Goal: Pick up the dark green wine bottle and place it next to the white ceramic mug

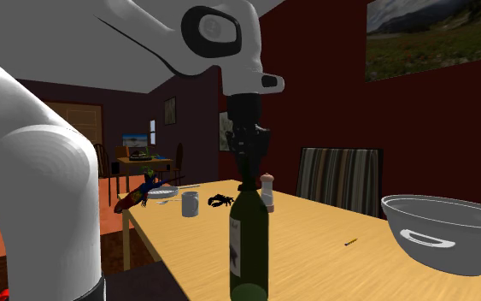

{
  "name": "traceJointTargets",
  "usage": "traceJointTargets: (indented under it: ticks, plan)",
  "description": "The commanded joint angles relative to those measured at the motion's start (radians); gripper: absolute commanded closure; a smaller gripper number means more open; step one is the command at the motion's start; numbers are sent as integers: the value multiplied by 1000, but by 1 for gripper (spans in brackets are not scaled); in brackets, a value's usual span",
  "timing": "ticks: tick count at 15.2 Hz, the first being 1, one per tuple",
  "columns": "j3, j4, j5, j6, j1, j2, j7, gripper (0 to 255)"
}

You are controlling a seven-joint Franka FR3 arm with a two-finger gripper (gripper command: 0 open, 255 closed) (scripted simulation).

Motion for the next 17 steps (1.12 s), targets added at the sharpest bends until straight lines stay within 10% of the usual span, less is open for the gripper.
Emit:
traceJointTargets:
  ticks: [1,17]
  plan:
    - [1,11,1,-15,0,-3,0,255]
    - [12,222,11,-233,6,-11,-1,255]
